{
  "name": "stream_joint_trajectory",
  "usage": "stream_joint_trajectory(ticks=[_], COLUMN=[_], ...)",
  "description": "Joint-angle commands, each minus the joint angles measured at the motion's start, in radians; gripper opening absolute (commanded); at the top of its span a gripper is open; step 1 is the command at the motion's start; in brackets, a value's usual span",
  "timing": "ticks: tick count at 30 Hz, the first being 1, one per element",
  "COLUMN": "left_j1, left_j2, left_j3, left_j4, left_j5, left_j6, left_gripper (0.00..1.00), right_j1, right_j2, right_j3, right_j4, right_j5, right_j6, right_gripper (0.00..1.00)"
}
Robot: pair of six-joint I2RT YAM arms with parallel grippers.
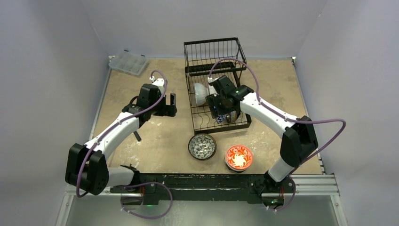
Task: Load the bowls into the dish rack
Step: Place the bowl in the dish rack.
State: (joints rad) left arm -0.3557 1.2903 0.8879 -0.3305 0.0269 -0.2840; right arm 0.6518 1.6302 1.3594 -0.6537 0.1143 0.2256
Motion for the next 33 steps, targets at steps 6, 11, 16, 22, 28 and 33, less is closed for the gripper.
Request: stream_joint_trajectory(ticks=[6, 11, 16, 22, 28, 33], left_j1=[0.004, 0.004, 0.004, 0.004, 0.004, 0.003], left_j2=[0.000, 0.001, 0.003, 0.007, 0.010, 0.012], left_j3=[0.002, 0.002, 0.004, 0.005, 0.006, 0.006], left_j4=[0.028, 0.028, 0.029, 0.029, 0.030, 0.029], left_j5=[0.019, 0.021, 0.021, 0.023, 0.025, 0.027], left_j6=[0.009, 0.009, 0.009, 0.009, 0.009, 0.009], left_gripper=[0.98, 0.97, 0.97, 0.97, 0.98, 0.98], right_j1=[0.013, 0.014, 0.014, 0.016, 0.016, 0.017], right_j2=[0.026, 0.043, 0.069, 0.078, 0.060, 0.039], right_j3=[0.052, 0.035, 0.027, 0.023, 0.040, 0.048], right_j4=[0.001, 0.009, 0.021, 0.025, 0.027, 0.029], right_j5=[0.036, 0.045, 0.041, 0.043, 0.051, 0.071], right_j6=[-0.010, -0.017, -0.017, -0.016, -0.015, -0.022], right_gripper=[0.00, 0.00, 0.00, 0.17, 0.39, 0.69])
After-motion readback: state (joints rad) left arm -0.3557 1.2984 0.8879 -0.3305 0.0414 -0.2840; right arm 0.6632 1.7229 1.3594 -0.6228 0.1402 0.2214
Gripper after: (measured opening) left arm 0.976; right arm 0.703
